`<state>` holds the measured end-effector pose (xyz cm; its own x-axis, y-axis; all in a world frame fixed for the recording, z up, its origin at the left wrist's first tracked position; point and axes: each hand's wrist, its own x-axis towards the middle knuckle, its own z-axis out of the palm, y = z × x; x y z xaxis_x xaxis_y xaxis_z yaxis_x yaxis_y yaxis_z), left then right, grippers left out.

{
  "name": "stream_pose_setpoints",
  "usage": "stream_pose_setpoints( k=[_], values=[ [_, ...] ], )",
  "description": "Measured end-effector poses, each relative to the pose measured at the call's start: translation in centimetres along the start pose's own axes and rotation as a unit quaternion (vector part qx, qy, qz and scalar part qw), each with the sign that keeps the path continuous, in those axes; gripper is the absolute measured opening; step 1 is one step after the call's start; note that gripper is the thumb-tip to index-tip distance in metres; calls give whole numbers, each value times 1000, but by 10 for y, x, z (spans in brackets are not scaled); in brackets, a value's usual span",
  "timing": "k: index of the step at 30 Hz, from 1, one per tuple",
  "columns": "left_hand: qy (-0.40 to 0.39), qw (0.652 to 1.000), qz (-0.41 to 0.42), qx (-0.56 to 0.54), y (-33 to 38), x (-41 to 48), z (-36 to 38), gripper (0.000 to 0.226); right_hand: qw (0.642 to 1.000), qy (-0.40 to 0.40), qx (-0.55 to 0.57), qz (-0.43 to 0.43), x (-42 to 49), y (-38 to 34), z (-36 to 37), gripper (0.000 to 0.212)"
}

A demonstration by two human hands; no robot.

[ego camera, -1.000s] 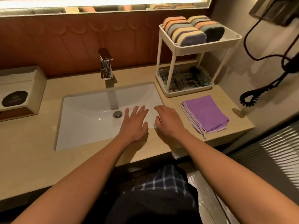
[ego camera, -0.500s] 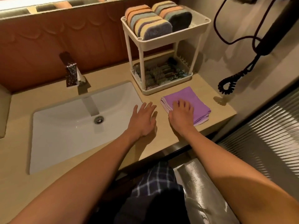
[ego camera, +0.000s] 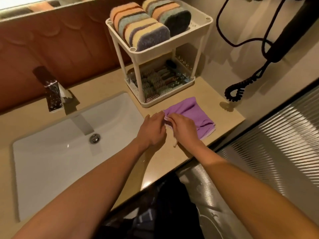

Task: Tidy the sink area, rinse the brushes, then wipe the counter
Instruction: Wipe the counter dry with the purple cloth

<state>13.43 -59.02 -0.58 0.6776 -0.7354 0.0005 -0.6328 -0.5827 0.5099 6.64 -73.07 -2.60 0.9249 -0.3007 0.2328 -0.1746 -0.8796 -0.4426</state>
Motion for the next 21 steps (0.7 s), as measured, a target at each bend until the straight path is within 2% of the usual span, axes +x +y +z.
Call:
stream_pose_setpoints(
  k=[5,10,14,18,21],
  values=[
    [74,991,-59,-90,-34,-20,-18,30,990,-10,135,43,13,-48,14,26],
    [79,977,-113,-162,-70,-51,-52,32,976,-37,209,38,20,-113,20,24],
    [73,948,-168,-261,-94,-90,-82,38,962,-66,263,36,17,-171,20,22],
    [120,921,-192,-318,-113,-138,-107,19,955,-79,284,7,3,-232,19,23],
    [147,898,-218,-351,-122,-178,-129,13,958,-90,272,-25,-13,-273,18,23]
  ],
)
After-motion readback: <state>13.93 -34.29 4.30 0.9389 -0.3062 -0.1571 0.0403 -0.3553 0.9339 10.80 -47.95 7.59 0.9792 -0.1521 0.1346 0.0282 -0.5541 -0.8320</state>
